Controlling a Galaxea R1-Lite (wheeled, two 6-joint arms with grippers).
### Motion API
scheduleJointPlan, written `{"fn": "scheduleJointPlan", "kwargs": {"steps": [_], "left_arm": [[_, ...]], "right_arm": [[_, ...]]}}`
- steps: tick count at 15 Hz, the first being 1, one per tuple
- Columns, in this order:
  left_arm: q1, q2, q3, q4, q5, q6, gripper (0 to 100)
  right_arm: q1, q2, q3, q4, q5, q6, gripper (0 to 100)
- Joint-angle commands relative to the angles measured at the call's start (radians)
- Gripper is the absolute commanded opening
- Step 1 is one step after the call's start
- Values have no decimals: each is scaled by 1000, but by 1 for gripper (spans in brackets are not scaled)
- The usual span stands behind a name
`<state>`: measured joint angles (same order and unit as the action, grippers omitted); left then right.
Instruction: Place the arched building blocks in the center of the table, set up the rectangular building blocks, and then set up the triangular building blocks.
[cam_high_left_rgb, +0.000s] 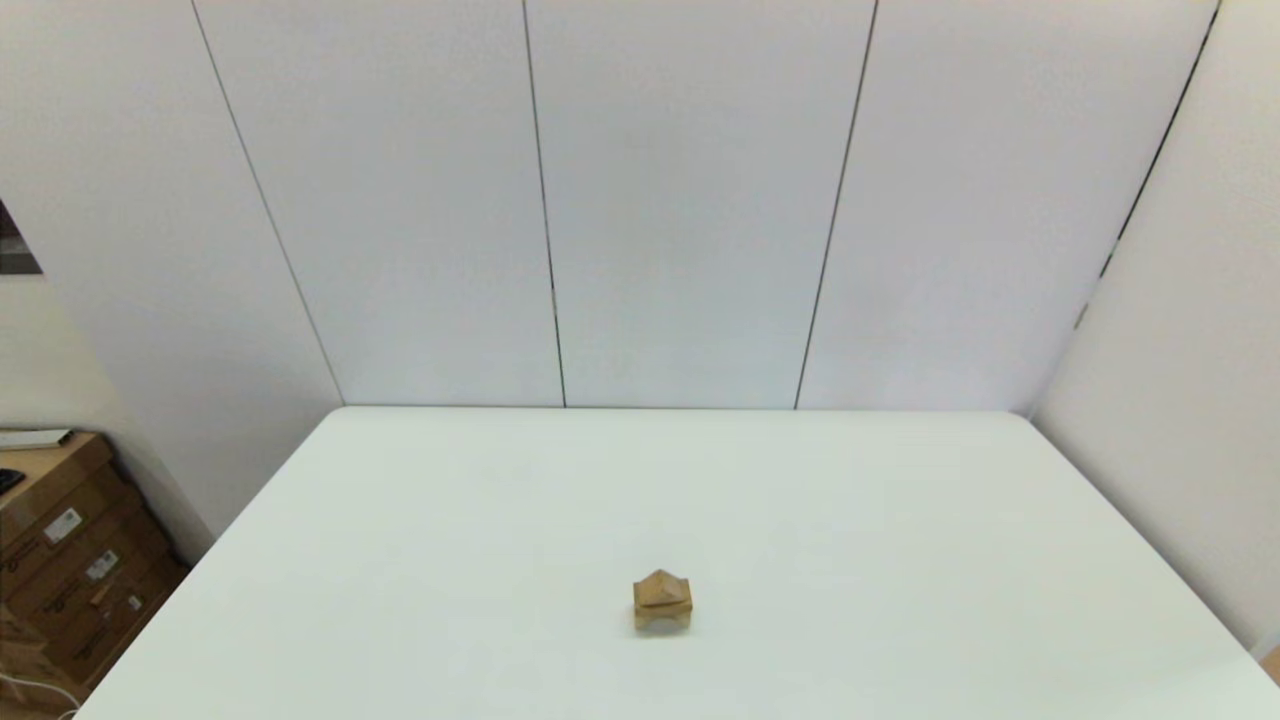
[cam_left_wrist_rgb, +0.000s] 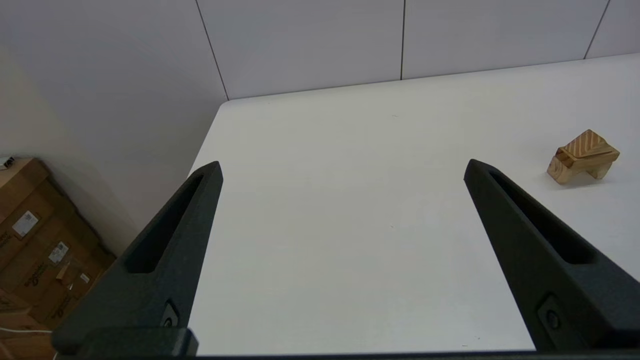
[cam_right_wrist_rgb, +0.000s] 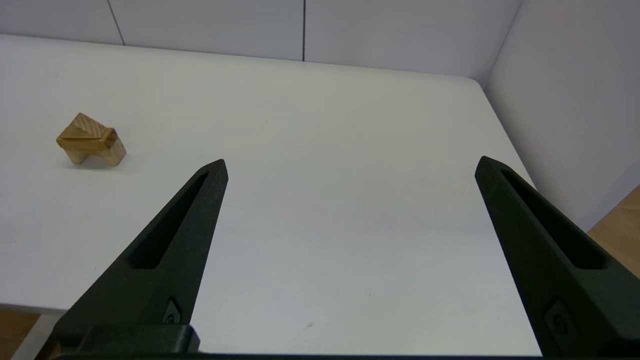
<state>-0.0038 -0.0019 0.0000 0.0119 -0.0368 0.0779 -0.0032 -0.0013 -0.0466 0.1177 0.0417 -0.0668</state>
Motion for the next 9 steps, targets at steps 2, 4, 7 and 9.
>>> {"fn": "scheduleJointPlan", "kwargs": {"steps": [2,4,7,9], "left_arm": [[-1,2,0,0,0,0,100],[-1,2,0,0,0,0,100],[-1,2,0,0,0,0,100],[-1,2,2,0,0,0,100]], "right_arm": [[0,0,1,0,3,-4,100],[0,0,1,0,1,-5,100],[0,0,1,0,1,-1,100],[0,0,1,0,1,-1,100]]}}
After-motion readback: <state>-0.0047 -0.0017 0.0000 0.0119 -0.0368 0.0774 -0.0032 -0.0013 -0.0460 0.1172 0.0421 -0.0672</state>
